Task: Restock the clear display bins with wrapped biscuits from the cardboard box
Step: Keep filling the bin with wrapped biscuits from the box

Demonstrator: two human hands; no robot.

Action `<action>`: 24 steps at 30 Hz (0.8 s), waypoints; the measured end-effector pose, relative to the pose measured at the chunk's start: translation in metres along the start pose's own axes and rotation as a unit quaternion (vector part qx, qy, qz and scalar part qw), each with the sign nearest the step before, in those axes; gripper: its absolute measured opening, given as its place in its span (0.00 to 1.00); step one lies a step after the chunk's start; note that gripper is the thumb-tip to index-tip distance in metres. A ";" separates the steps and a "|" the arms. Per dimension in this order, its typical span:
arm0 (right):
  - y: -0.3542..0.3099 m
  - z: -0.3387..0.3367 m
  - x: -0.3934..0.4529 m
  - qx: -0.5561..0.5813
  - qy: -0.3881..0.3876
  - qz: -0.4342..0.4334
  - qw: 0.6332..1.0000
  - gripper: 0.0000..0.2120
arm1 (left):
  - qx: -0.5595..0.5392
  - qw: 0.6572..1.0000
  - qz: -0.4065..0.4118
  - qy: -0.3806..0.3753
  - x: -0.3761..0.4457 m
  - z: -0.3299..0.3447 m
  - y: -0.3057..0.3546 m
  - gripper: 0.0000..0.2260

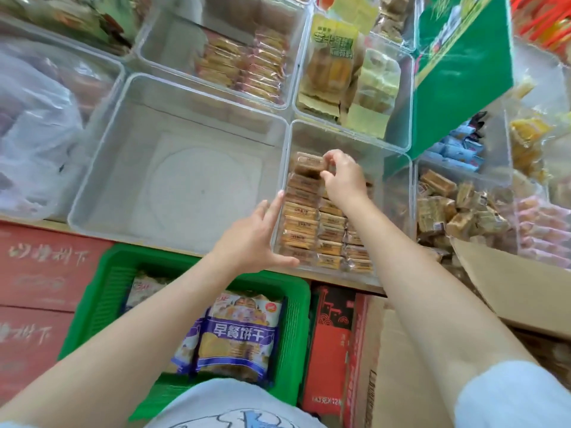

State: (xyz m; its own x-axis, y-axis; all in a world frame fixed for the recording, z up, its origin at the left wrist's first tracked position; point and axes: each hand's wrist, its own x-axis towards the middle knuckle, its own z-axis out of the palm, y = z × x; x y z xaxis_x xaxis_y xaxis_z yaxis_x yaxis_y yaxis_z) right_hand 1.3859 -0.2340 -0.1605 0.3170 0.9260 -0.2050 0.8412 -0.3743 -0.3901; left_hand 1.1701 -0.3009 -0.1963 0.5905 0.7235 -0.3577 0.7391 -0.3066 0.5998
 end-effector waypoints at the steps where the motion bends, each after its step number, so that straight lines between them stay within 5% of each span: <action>1: -0.002 0.007 0.002 -0.023 -0.020 -0.004 1.000 0.10 | 0.000 1.000 -0.002 0.000 0.000 0.000 0.000 0.61; 10: -0.009 0.023 -0.037 -0.312 -0.109 -0.099 0.939 0.30 | 0.031 0.999 -0.014 0.011 -0.002 -0.004 0.005 0.60; 16: 0.006 -0.033 -0.116 -0.065 -0.020 -0.127 0.990 0.15 | 0.224 0.966 -0.062 0.110 -0.028 -0.002 0.043 0.46; 19: 0.032 -0.061 -0.176 0.056 0.083 -0.111 0.989 0.13 | 0.088 0.978 0.016 0.188 -0.052 0.012 0.092 0.34; 24: 0.098 -0.120 -0.252 0.116 0.280 -0.064 0.951 0.11 | -0.073 0.985 0.081 0.130 -0.084 0.053 0.198 0.20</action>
State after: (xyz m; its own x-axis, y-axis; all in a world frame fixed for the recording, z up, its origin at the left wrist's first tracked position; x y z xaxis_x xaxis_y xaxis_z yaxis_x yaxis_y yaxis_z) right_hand 1.4414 -0.4986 -0.0392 0.4575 0.8210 0.3417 0.7895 -0.1982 -0.5809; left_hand 1.2839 -0.4547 -0.0856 0.5791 0.8127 -0.0642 0.5764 -0.3525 0.7372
